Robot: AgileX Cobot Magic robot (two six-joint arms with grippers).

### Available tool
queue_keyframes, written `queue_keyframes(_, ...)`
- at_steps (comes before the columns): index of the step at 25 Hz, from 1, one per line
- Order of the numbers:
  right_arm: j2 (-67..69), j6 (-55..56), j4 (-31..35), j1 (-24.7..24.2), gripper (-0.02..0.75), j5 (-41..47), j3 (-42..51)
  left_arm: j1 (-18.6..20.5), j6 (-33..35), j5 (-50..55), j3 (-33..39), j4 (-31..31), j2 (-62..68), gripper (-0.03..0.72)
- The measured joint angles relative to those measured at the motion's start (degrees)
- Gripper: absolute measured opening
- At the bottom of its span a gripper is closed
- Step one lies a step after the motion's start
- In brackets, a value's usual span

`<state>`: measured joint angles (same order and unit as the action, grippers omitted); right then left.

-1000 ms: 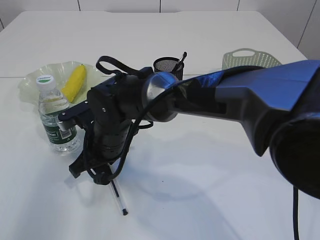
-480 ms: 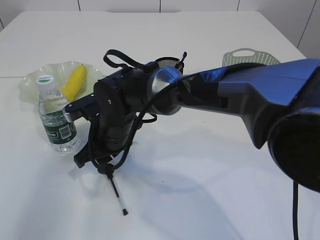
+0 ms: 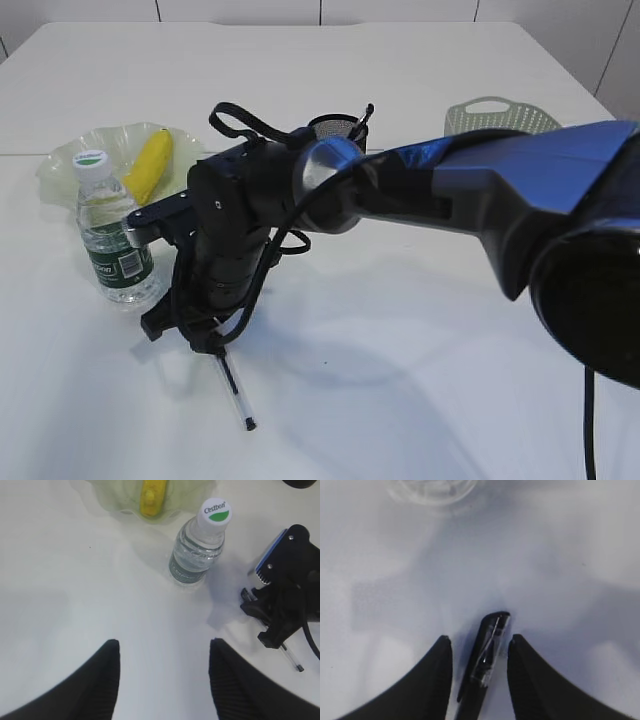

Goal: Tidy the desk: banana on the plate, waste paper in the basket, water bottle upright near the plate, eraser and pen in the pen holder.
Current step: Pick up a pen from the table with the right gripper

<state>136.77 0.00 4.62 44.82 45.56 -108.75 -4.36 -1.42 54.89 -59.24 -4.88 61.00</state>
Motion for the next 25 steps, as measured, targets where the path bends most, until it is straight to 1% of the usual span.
queue_keyframes(5, 1.00, 0.00, 0.89, 0.00, 0.281, -0.26, -0.50, 0.00, 0.00, 0.31, 0.00, 0.00, 0.00, 0.400)
queue_keyframes(7, 1.00, 0.00, 0.89, 0.00, 0.262, -0.26, -0.62, 0.00, 0.00, 0.72, 0.00, 0.00, 0.00, 0.400)
queue_keyframes(11, 1.12, 0.00, 1.03, 0.00, 0.200, -0.03, -0.96, 0.00, 0.00, 0.88, 0.00, 0.00, 0.00, 0.400)
queue_keyframes(20, 1.12, 0.00, 1.03, 0.00, 0.181, 0.19, -0.96, 0.00, 0.00, 0.97, 0.00, 0.27, 0.00, 0.398)
queue_keyframes(25, 1.12, 0.00, 1.03, 0.00, 0.136, 0.32, -0.96, 0.00, 0.00, 0.97, 0.00, 0.62, 0.00, 0.397)
